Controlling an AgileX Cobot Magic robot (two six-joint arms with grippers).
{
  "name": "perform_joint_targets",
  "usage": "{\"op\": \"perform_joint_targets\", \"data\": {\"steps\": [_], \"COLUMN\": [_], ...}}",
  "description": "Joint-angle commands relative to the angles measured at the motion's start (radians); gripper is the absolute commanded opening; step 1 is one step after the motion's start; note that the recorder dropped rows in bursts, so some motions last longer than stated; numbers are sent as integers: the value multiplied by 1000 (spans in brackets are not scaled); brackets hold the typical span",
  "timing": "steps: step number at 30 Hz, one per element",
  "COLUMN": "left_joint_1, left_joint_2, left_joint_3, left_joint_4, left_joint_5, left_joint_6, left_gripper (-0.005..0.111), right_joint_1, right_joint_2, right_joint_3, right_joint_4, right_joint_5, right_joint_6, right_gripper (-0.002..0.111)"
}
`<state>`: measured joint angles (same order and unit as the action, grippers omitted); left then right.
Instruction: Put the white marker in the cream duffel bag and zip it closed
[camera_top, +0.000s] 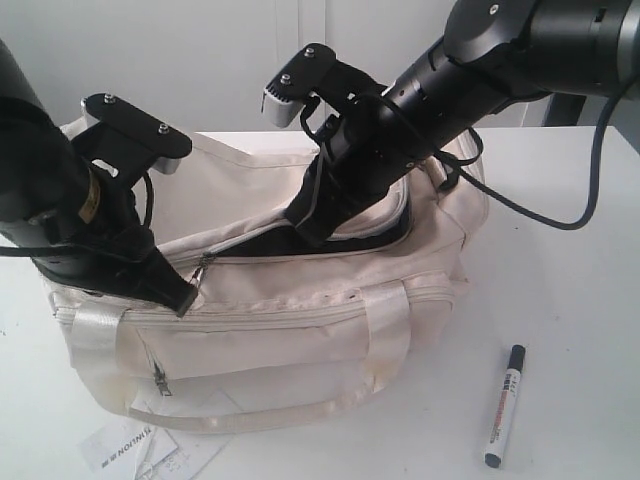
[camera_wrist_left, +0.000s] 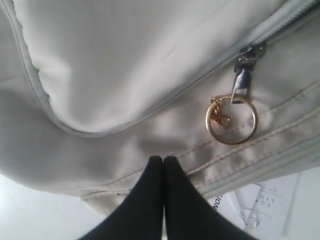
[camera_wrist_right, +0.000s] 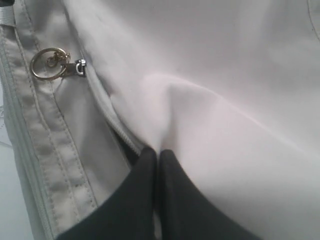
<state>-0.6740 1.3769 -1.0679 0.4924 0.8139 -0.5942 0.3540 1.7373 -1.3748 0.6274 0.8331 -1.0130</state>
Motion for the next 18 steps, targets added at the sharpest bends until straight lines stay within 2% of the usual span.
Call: {"op": "perform_joint_targets", "data": {"steps": [1, 3, 5, 8, 15, 18], "left_joint_1": [3, 6, 6, 6, 15, 15], "left_joint_2": [-10, -10, -10, -2, 82, 107], "left_joint_3": [8, 8, 8, 8, 8, 8], "left_joint_4": [-31, -114, -204, -235, -166, -99], "left_joint_5": [-60, -125, -195, -242, -167, -156], "left_joint_6": [-61, -36, 56, 165, 148, 64], "left_gripper": [8, 22, 40, 61, 62, 62], "right_joint_1": [-6, -6, -6, -6, -6, -6], "right_joint_2": [-14, -14, -14, -14, -14, -14], "right_joint_3": [1, 1, 1, 1, 1, 1], "right_joint_4": [5, 5, 5, 5, 7, 9], "right_joint_5": [-4, -4, -4, -4, 0, 3], "right_joint_6": [0, 0, 0, 0, 0, 0], "right_gripper": [0, 0, 0, 0, 0, 0]}}
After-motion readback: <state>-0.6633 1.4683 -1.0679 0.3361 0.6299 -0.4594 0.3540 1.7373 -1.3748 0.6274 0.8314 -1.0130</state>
